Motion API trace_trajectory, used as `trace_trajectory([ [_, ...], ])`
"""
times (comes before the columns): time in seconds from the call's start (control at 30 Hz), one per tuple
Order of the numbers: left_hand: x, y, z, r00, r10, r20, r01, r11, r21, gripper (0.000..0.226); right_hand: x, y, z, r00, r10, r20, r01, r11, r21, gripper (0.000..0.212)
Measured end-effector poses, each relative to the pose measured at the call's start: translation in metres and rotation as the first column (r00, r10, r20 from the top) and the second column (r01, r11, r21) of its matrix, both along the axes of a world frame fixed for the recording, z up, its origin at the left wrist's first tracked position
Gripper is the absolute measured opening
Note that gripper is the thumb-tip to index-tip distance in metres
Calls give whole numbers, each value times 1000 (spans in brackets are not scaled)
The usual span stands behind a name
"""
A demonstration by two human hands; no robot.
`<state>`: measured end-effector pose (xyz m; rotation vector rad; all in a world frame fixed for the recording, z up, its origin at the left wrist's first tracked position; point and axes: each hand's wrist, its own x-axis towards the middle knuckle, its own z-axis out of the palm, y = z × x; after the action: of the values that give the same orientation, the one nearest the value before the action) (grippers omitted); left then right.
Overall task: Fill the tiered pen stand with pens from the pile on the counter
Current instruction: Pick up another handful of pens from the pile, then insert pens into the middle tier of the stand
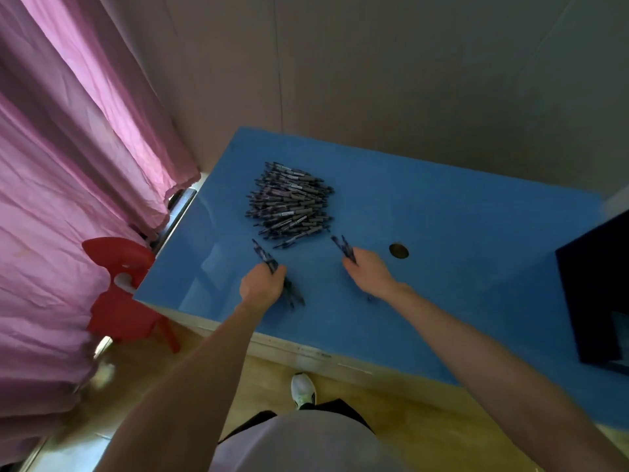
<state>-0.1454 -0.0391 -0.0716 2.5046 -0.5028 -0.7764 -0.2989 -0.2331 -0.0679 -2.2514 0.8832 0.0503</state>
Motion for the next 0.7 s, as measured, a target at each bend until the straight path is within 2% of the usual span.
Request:
trace_trajectory([
  [0.07, 1, 5, -3, 996, 33, -87, -42, 993, -108, 44, -4, 1, 1, 969, -231, 87, 213, 960, 183, 28],
  [0.1, 1, 6, -3, 985, 67, -159, -95, 980, -176, 42, -5, 1, 2, 930, -352, 108, 310, 906, 289, 25],
  [0.17, 0, 9, -2, 942, 130, -310, -224, 930, -291, 37, -9, 2, 6, 823, -560, 99, 449, 746, 492, 18],
  [0.23, -6, 9, 5, 888, 166, -429, -330, 879, -344, 33, -17, 6, 14, 718, -693, 67, 516, 595, 616, 18],
  [0.33, -16, 5, 10, 853, 147, -501, -369, 848, -379, 30, -37, 14, 26, 600, -799, 42, 563, 458, 688, 21],
  [0.47, -41, -10, 20, 796, 87, -599, -386, 836, -391, 38, -74, 25, 48, 436, -899, 35, 553, 298, 778, 24],
  [0.7, -135, -77, 72, 754, -158, -637, -278, 802, -528, 42, -183, 4, 89, 241, -966, 96, 516, 211, 830, 27],
])
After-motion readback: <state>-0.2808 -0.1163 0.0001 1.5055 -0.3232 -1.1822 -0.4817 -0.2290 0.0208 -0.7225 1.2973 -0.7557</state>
